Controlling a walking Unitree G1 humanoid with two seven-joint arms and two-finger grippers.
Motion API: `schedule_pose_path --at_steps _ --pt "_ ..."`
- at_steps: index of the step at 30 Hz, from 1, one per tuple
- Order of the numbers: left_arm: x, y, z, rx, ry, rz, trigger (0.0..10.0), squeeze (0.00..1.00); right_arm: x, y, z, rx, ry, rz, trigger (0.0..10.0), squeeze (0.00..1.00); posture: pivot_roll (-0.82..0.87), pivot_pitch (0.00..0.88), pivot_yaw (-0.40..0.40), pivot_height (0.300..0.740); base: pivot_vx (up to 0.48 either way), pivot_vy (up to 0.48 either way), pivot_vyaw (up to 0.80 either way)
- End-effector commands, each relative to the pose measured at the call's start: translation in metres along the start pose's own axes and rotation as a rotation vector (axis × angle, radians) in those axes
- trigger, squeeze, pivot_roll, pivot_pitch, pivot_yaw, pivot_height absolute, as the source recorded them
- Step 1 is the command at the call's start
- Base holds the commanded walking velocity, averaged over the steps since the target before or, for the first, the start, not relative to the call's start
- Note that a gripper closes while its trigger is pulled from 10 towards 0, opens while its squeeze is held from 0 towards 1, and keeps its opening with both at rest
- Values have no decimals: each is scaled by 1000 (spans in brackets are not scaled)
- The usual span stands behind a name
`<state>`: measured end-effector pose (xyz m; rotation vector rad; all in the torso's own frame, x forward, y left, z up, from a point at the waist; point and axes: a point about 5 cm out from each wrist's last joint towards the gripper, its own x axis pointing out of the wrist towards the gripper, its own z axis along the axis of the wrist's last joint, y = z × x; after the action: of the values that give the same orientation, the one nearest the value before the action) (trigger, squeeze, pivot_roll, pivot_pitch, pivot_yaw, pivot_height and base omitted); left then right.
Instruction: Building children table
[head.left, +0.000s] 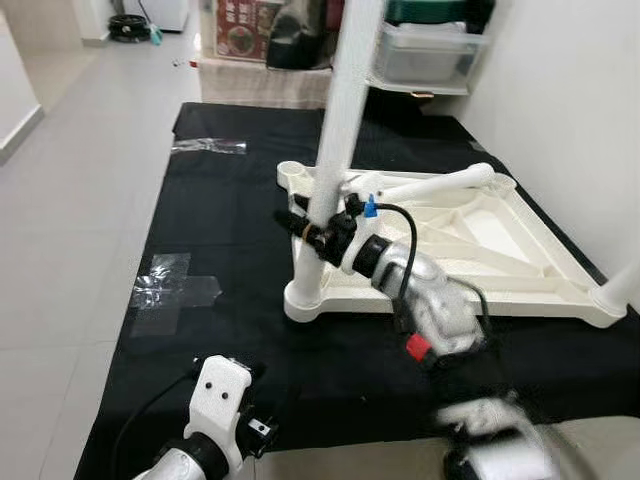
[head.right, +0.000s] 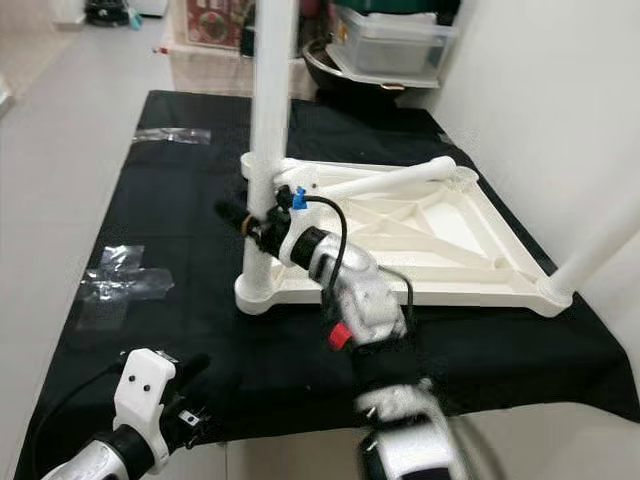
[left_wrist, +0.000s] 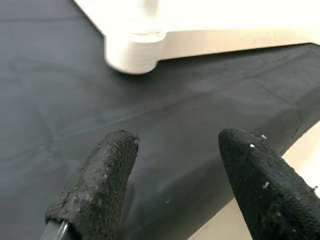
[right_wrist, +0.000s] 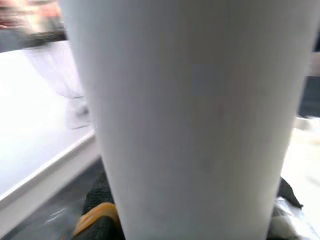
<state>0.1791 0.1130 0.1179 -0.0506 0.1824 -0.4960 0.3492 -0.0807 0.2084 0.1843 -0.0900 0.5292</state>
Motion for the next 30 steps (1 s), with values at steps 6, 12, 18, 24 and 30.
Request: schedule_pose_path --at_steps 6,12,18,24,30 --pt "-2 -1 -3 -6 18 -15 10000 0 -43 -22 -14 -11 -9 -668 0 0 128 81 -129 740 0 0 0" --pt "-2 0 -3 -2 20 -13 10000 0 -38 -5 -18 20 17 -697 0 0 132 82 -130 740 0 0 0" --pt "-1 -1 -3 -4 20 -15 10000 0 -28 -4 -6 24 -39 -629 10000 1000 127 79 -129 740 0 0 0" --pt "-1 -1 -3 -4 19 -16 10000 0 -17 -17 7 76 -97 -477 10000 0 125 79 -131 740 0 0 0" --pt "0 -1 -3 -5 17 -16 10000 0 -15 -19 10 155 -79 -60 10000 0 127 78 -130 740 0 0 0"
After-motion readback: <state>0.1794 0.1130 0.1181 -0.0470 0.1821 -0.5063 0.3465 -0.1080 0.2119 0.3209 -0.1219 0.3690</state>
